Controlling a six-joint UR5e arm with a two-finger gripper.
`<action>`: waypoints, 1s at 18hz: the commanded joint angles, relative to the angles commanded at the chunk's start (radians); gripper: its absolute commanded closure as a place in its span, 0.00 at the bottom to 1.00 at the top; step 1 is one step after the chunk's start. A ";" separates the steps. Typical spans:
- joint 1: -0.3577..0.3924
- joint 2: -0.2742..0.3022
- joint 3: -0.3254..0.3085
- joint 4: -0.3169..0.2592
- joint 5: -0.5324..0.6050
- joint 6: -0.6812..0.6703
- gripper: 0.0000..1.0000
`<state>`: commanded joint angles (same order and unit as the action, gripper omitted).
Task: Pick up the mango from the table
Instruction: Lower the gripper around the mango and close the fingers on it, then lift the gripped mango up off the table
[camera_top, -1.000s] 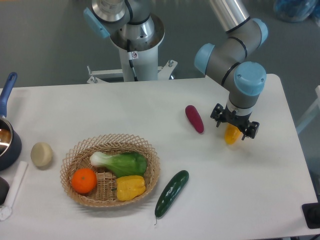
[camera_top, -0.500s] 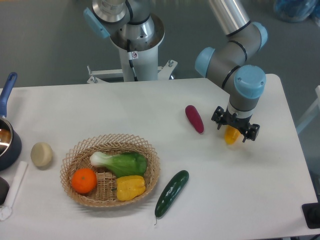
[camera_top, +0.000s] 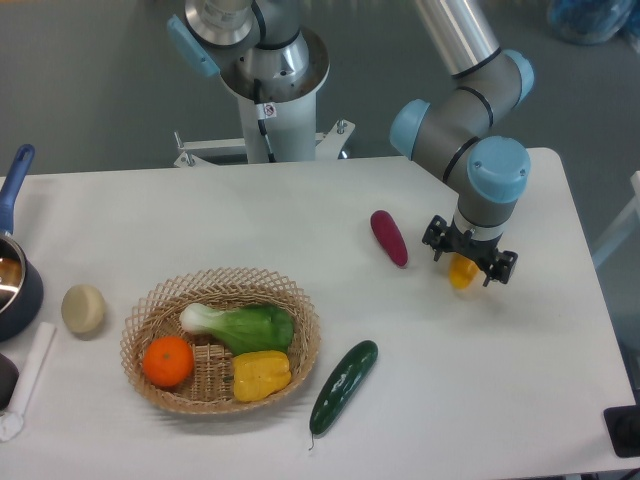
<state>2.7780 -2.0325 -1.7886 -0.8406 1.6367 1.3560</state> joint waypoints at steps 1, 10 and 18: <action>0.000 0.000 0.000 0.000 0.000 0.002 0.23; -0.003 0.002 0.015 -0.002 0.000 0.000 0.64; -0.006 0.015 0.052 -0.005 -0.009 -0.005 0.66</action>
<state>2.7719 -2.0172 -1.7366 -0.8452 1.6276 1.3515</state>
